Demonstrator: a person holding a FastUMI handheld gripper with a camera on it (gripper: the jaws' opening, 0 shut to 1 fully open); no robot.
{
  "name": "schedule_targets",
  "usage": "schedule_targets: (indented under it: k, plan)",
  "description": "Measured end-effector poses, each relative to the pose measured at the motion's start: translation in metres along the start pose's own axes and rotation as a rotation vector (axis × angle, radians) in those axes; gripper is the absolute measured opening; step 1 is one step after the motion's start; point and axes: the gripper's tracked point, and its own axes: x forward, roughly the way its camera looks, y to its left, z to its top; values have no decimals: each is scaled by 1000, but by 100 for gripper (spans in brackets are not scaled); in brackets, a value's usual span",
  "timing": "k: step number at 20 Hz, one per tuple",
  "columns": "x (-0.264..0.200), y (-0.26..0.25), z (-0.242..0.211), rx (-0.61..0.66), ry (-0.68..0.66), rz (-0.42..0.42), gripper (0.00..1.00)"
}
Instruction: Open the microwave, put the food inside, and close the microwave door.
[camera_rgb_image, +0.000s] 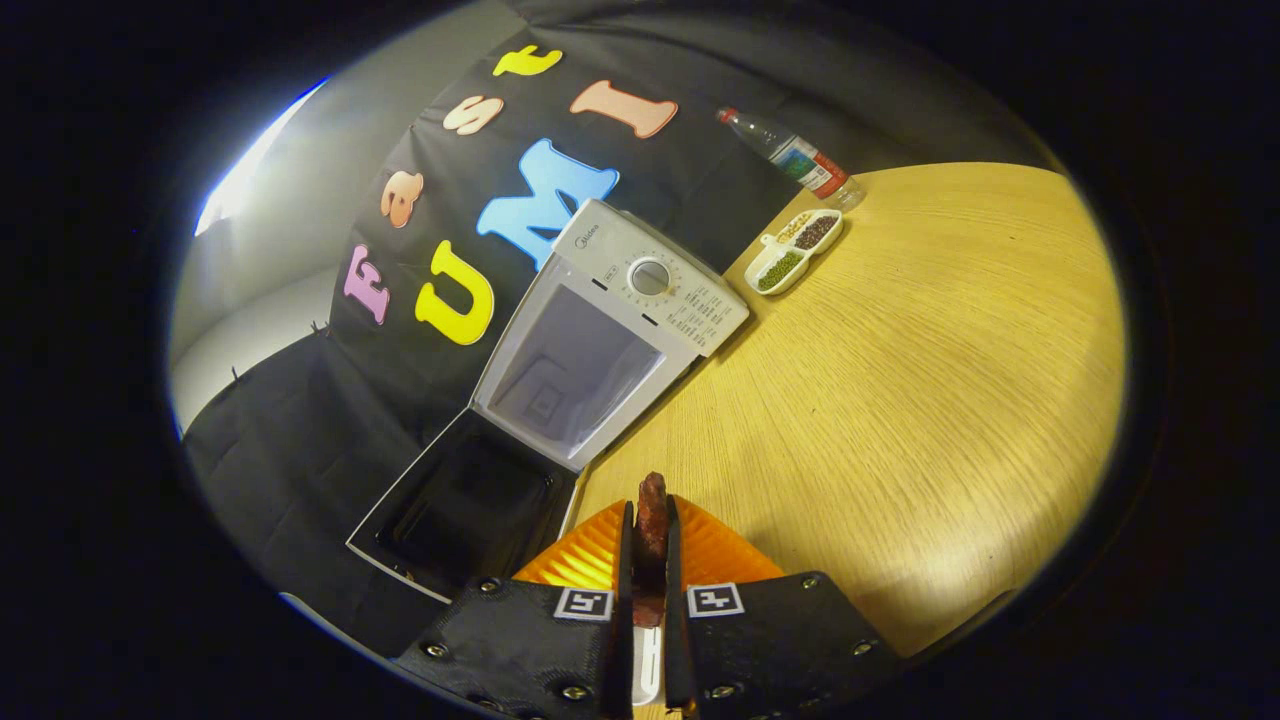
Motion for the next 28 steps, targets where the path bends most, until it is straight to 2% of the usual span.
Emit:
schedule_targets:
  k: [7,14,22,28]
  plan:
    - [-11,30,22,-86,-50,-13,12]
    - [20,88,35,-52,-43,58,12]
    - [128,142,45,-30,-57,92,12]
    - [226,132,55,11,-90,13,12]
